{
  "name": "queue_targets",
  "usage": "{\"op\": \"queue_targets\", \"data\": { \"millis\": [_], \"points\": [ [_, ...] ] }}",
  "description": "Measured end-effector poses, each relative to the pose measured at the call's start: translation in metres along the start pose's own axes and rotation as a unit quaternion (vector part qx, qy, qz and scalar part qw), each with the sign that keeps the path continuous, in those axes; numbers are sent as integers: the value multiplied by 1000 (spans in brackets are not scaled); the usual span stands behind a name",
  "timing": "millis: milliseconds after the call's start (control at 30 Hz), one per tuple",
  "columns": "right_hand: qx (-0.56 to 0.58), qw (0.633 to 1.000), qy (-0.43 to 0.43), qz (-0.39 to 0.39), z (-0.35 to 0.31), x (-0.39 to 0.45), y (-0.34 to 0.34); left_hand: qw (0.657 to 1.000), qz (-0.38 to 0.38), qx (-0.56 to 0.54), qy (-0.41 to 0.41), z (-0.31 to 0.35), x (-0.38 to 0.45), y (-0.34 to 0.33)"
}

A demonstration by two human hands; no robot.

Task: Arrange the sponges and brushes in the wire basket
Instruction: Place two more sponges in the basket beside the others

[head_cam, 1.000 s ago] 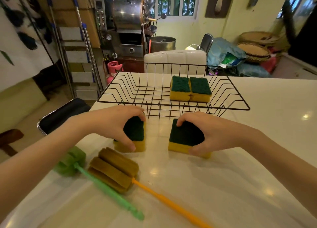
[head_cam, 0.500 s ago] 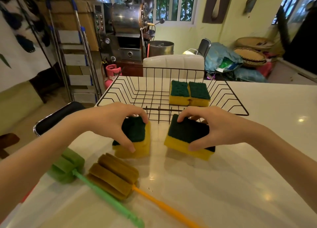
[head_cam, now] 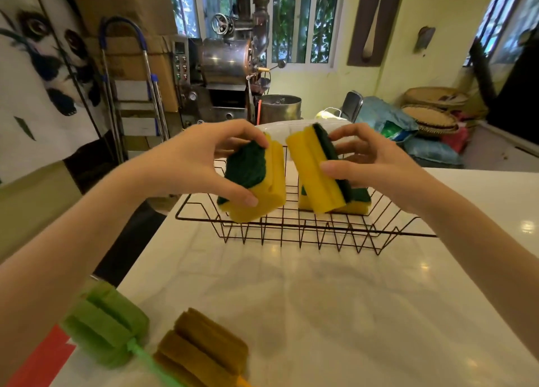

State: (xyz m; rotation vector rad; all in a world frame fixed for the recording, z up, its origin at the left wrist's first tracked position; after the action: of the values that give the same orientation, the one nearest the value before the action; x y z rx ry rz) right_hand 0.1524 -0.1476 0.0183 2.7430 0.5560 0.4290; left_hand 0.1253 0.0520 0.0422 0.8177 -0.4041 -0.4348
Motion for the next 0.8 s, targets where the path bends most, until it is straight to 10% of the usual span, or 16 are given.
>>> {"op": "queue_targets", "data": {
  "millis": [333,800],
  "points": [
    [39,989,-107,94,55,76,1,996,6,89,26,-76,77,-4],
    [-285,953,-79,66,78,135,-35,963,-125,211,110,-146,125,-46]
  ]
}}
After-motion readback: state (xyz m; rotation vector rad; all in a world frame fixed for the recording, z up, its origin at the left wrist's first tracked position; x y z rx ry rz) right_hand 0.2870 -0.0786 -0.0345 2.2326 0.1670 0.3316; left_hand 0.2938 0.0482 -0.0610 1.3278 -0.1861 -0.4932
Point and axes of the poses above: each hand's wrist, its own x-axis towards the middle knuckle, its own y-axis out of the back of the hand, z = x × y, the point moved 7 cm from there along x, towards the middle knuckle, and after that the axes turned 1 degree about x, right-handed, at the moved point
